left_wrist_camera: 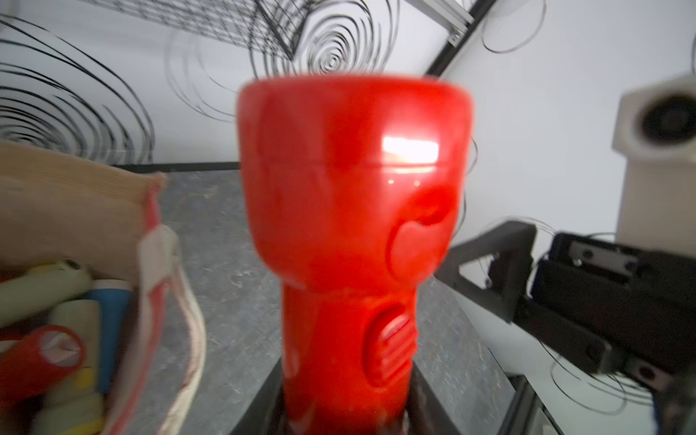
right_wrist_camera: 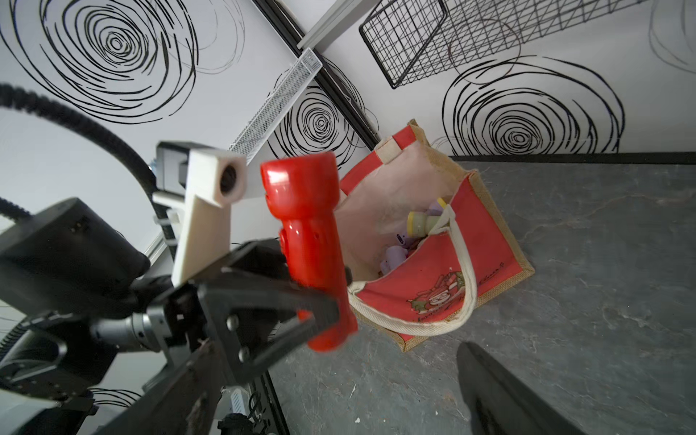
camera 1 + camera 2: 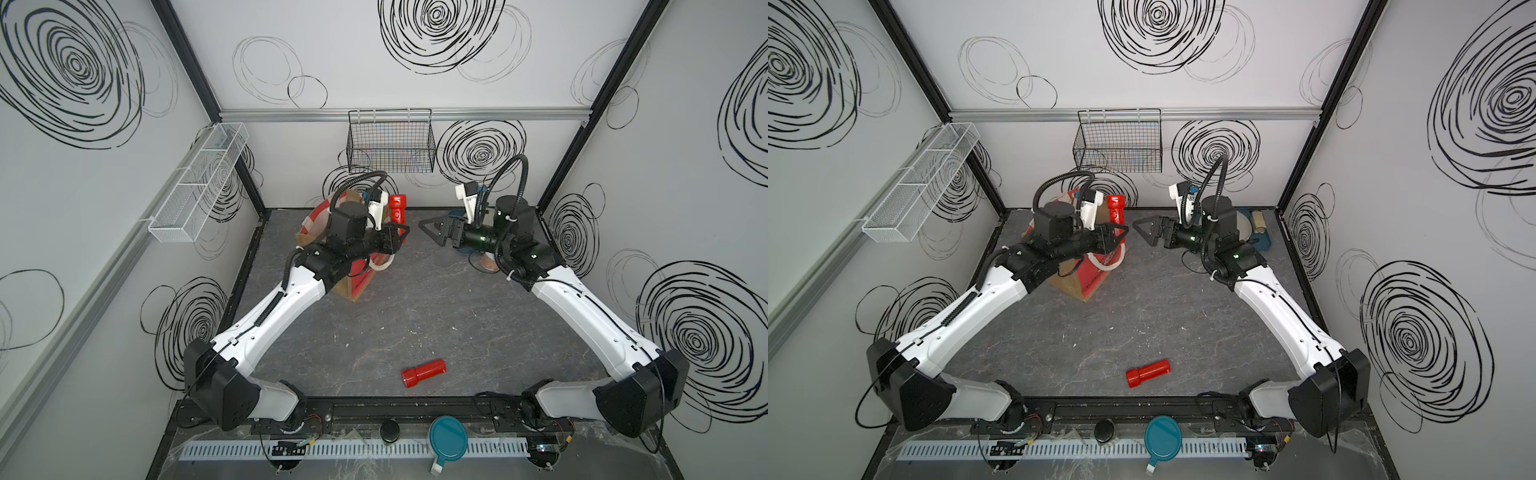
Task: Put the flashlights into the tote bags
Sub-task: Pick up the flashlight from the center of the board, then place the flashlight in the canvas bag.
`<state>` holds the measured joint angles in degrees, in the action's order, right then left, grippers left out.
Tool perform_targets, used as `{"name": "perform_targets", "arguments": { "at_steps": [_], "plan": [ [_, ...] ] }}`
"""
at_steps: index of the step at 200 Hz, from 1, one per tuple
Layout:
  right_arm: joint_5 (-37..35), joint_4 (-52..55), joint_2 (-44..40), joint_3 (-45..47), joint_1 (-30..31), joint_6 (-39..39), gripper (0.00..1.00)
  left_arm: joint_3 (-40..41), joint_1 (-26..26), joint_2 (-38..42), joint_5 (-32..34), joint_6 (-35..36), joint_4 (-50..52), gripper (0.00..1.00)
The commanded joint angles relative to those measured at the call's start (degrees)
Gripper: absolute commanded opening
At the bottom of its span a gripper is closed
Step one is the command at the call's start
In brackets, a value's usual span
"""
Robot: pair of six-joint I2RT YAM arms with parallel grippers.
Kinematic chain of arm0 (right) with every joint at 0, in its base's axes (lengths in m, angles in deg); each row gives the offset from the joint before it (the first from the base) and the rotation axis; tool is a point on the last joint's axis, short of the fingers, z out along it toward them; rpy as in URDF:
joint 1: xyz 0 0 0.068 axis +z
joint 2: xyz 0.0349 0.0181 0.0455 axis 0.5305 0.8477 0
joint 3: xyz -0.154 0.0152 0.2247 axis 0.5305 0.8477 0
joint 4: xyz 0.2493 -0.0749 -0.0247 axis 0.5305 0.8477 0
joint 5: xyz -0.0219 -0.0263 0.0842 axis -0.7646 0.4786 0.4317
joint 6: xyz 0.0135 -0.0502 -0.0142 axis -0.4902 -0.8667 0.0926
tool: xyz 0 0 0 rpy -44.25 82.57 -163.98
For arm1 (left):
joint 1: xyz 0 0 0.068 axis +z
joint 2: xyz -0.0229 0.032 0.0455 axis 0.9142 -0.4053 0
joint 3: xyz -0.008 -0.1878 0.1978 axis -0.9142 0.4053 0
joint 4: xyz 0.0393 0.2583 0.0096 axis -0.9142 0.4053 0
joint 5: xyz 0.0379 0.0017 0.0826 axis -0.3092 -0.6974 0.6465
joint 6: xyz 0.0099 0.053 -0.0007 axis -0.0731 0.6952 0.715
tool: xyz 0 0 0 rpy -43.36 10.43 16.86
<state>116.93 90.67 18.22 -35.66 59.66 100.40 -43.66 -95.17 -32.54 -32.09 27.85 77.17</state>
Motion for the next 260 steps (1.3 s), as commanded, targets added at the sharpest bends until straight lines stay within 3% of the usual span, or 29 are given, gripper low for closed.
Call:
{"name": "perform_targets", "arguments": {
  "at_steps": [1,26,67,121,199,260],
  "plan": [
    [-2.11,6.18,0.09,-2.03,-0.11,-3.54,1.0,-7.22,3.68,-3.49,6.63,4.45,10.16,0.0],
    [-4.45,10.66,-0.4,-1.9,-0.1,-5.87,1.0,-14.93,7.4,-9.83,10.96,4.74,18.31,0.0],
    [-8.73,15.48,-1.19,-1.68,1.26,-8.1,1.0,-22.24,8.66,-18.1,19.54,5.98,24.61,0.0],
    [-12.93,20.78,-0.84,-1.33,2.53,-9.54,1.0,-22.94,9.31,-24.05,24.35,4.52,25.94,0.0],
    [-15.59,22.13,1.24,-1.19,4.22,-10.5,1.0,-22.37,9.93,-28.98,25.92,3.51,24.72,0.0],
    [-16.9,22.63,-0.96,0.38,4.21,-10.42,1.0,-22.15,9.95,-29.16,25.97,3.24,23.95,0.17]
  ]
}}
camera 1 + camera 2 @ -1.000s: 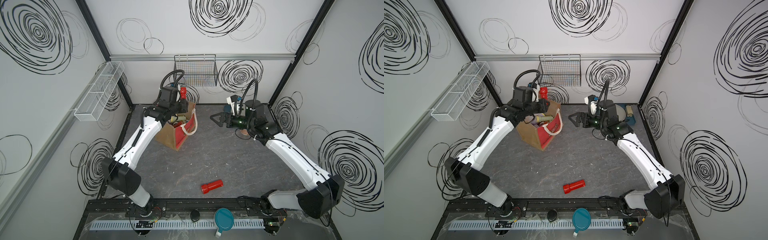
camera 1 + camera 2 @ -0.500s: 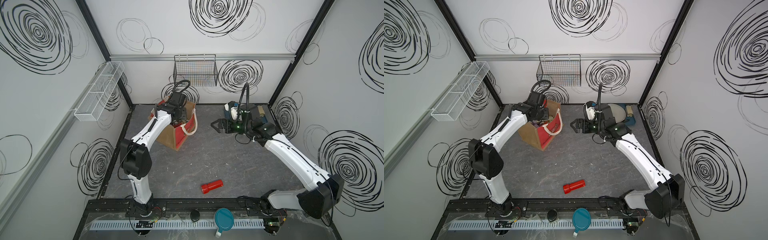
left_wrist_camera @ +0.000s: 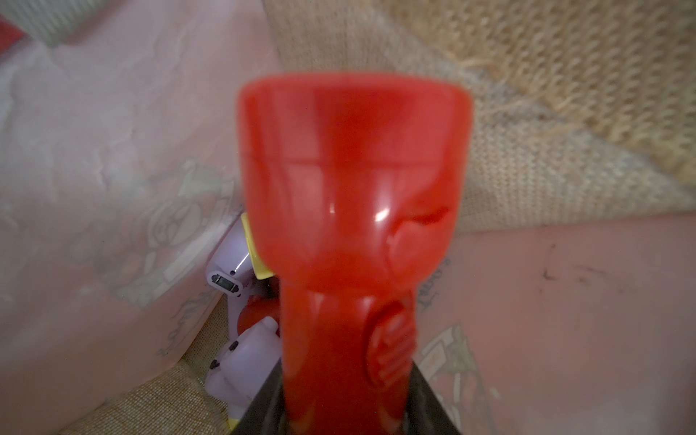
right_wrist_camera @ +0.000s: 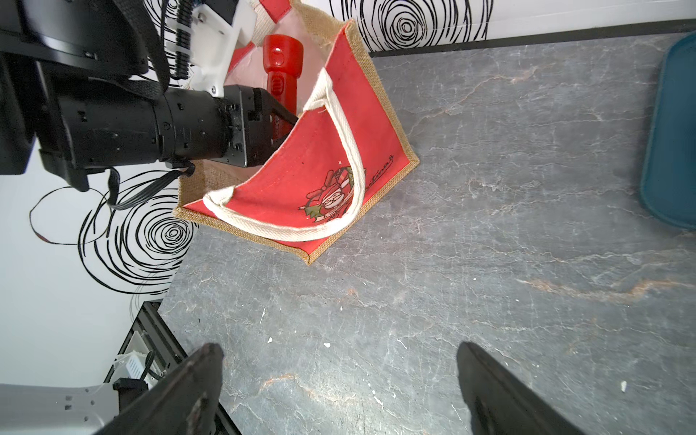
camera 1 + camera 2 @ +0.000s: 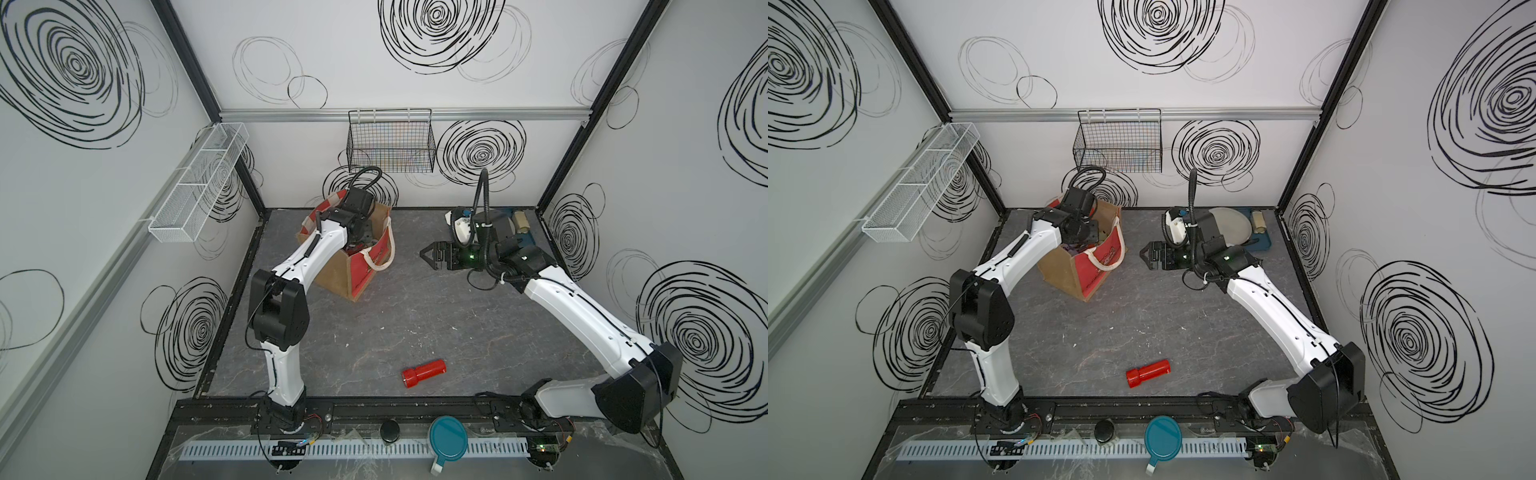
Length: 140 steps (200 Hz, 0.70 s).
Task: Put the flashlights into the tote bags
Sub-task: Place the flashlight in the canvas bag.
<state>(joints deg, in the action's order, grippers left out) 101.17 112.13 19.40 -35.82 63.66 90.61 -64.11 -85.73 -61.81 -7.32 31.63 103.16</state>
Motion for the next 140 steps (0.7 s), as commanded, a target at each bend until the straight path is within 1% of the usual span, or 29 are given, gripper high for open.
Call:
{"name": "perform_targets", "arguments": {
  "at_steps": [1,16,45,64,96,113,140],
  "plan": [
    [-1.1,1.15,-2.19,0.56,0.25,-0.62,1.0,-1.69,0.49,0.11,1.18,-0.58,-2.05,0.17],
    [-1.13,1.52,-2.42,0.69,0.26,-0.72,1.0,-1.69,0.49,0.35,0.98,-0.9,-2.12,0.23],
    [-1.07,2.34,-2.31,0.27,0.24,-1.27,1.0,-1.93,0.39,1.24,1.17,-1.1,-2.14,0.38],
    [-1.56,3.93,-2.35,-0.31,0.24,-1.76,1.0,-2.53,0.36,2.09,1.17,-1.08,-1.89,0.54],
    [-2.69,6.86,-4.13,0.74,0.59,-1.41,1.0,-4.36,0.29,3.99,1.64,-0.62,-0.95,0.77],
    [-3.31,8.58,-5.07,1.84,0.78,-0.98,1.0,-5.57,0.12,5.38,2.36,-0.17,0.06,0.82],
    [-4.34,9.61,-6.3,3.32,0.65,1.35,1.0,-6.33,-1.09,9.68,3.2,2.59,1.83,0.83]
  ]
}}
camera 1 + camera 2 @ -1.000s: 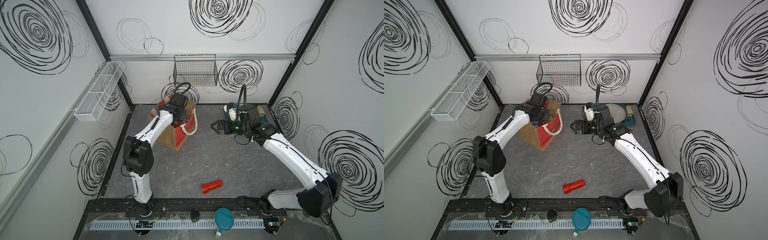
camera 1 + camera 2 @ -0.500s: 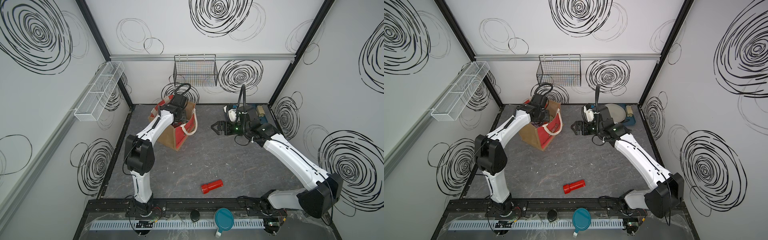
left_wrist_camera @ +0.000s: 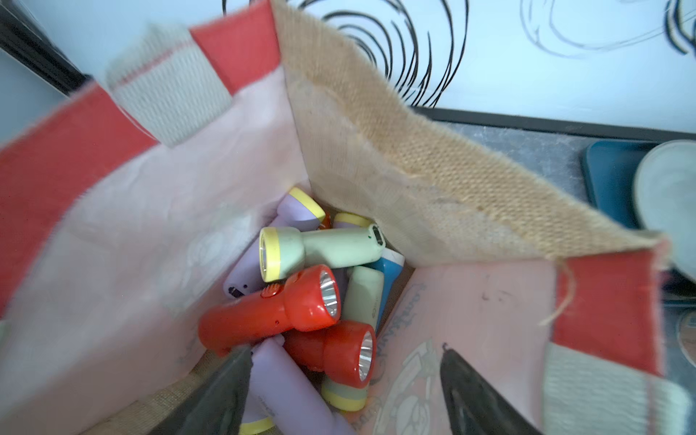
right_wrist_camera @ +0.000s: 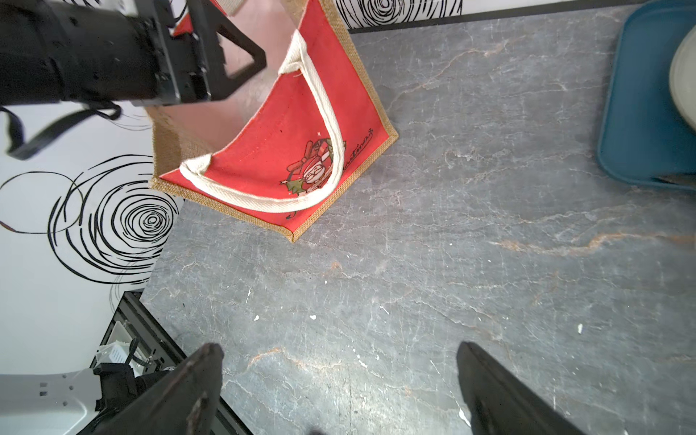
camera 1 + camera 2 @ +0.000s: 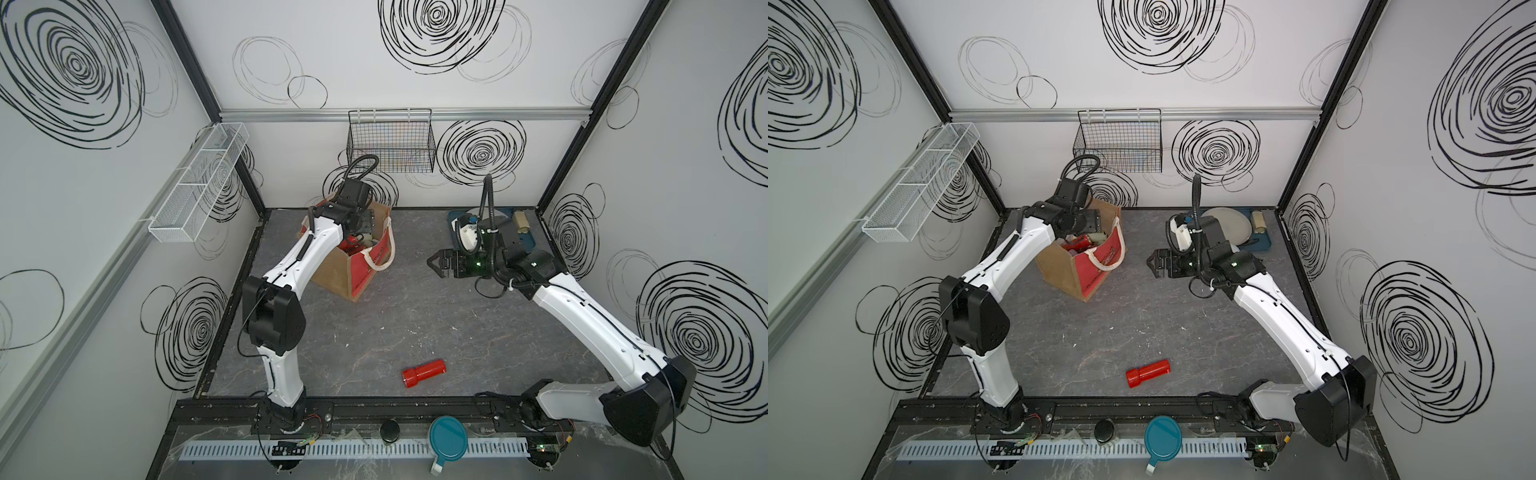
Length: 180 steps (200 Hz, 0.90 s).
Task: Put the flashlights into the tote bags
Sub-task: Place the flashlight in the canvas bag, then pick up the flashlight from the center of the board.
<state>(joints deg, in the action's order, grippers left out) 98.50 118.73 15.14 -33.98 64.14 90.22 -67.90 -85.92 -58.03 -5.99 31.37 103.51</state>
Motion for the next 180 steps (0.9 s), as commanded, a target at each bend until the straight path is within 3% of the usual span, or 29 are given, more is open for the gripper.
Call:
{"name": "perform_targets", "arguments": {
  "at_steps": [1,32,72,95,135,180],
  "plan": [
    [-1.75,3.03,-2.07,1.61,0.16,1.9,1.0,-2.56,-0.99,6.04,1.9,3.0,1.6,0.83],
    [-2.7,2.36,-2.54,3.89,-1.21,6.35,1.0,2.37,-5.94,14.43,0.7,9.4,1.97,0.84],
    [-1.94,0.99,-3.88,7.73,-5.51,11.46,1.0,14.88,-17.02,27.07,-7.04,15.67,-1.86,0.89],
    [-1.7,0.42,-5.32,9.97,-7.93,11.41,1.0,22.35,-23.17,31.93,-12.58,15.54,-4.3,0.91],
    [1.21,0.16,-7.63,14.05,-12.45,9.07,1.0,31.14,-34.42,33.77,-14.41,12.94,-4.46,0.93],
    [5.12,1.56,-12.98,17.28,-15.77,4.72,1.0,36.09,-43.73,29.31,-13.62,7.78,-5.95,0.9]
  ]
}}
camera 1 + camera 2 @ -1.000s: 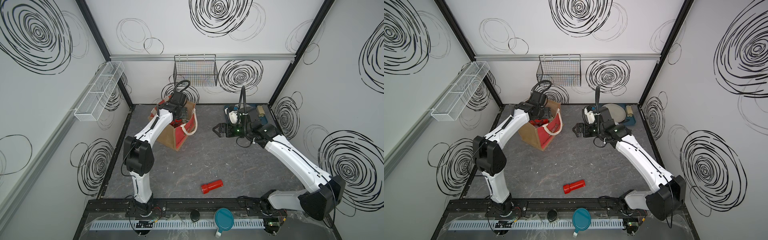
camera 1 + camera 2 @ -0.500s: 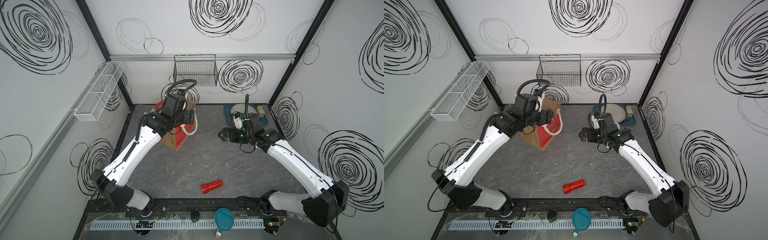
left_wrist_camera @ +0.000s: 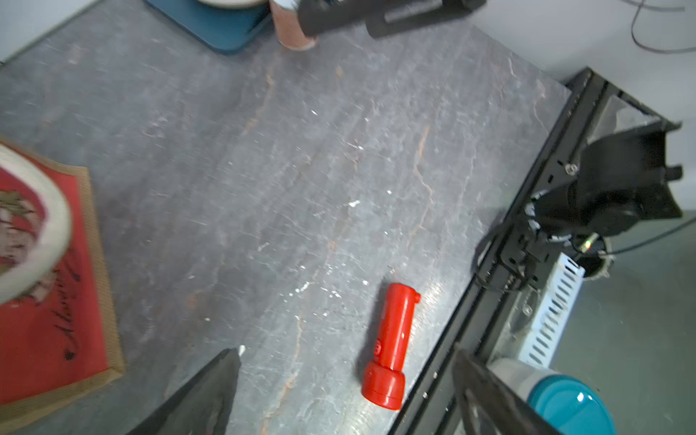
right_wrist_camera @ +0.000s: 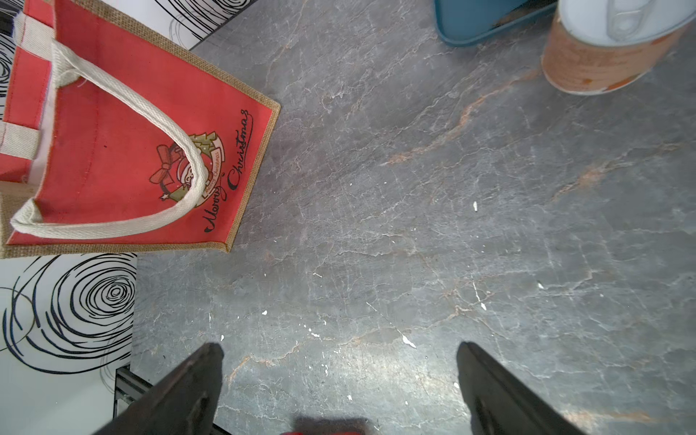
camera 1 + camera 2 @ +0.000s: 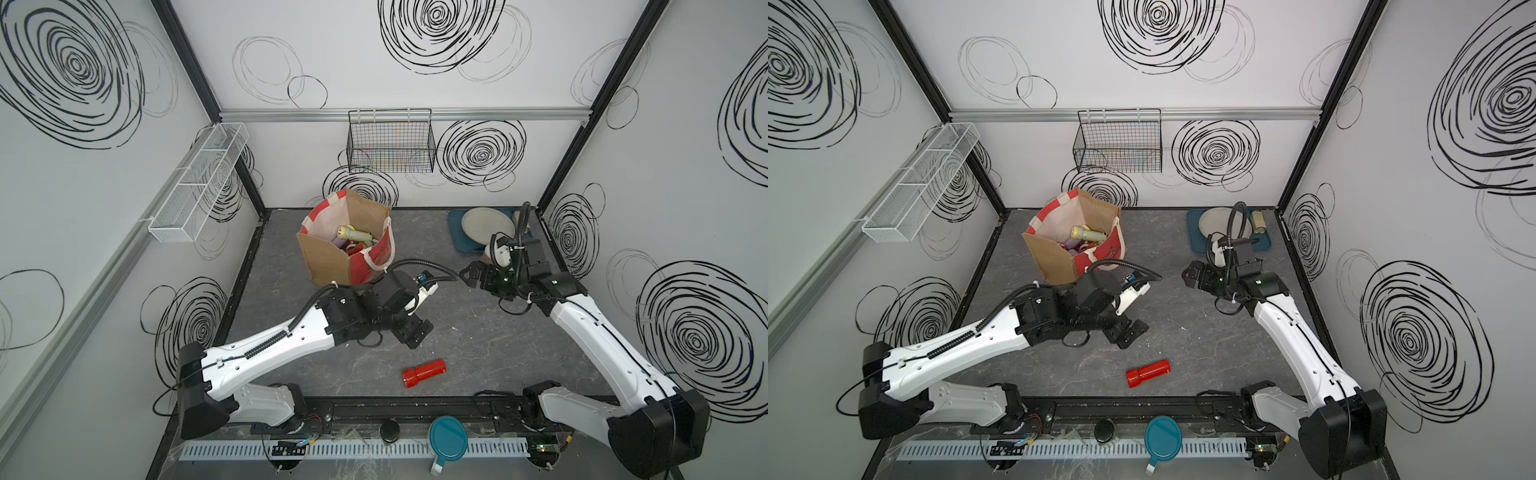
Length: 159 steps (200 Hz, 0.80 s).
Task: Put the flashlights into the tote bags
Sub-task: Pick up the flashlight from the center of the board.
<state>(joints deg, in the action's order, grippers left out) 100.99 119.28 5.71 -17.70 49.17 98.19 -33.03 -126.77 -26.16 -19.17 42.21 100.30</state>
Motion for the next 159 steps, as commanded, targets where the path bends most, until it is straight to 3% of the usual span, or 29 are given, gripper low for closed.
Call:
{"name": "perform_targets", "arguments": {
  "at_steps": [1,37,79,159],
  "plan": [
    [2.63,1.01,-3.7,1.0,-0.79,-3.32,1.0,1.24,-3.04,-2.79,-0.49,-3.13,-2.72,0.9],
    [4.55,1.7,-8.62,4.9,-0.87,-4.26,1.0,1.78,-8.35,-8.98,-0.29,-6.46,-4.88,0.89],
    [6.09,0.72,-14.9,9.39,-1.47,-4.12,1.0,3.66,-10.54,-14.57,1.65,-8.13,-8.87,0.87],
    [0.99,2.78,-14.77,10.79,-5.42,-7.24,1.0,6.35,-12.47,-22.67,6.15,-4.17,-12.52,0.8]
  ]
}}
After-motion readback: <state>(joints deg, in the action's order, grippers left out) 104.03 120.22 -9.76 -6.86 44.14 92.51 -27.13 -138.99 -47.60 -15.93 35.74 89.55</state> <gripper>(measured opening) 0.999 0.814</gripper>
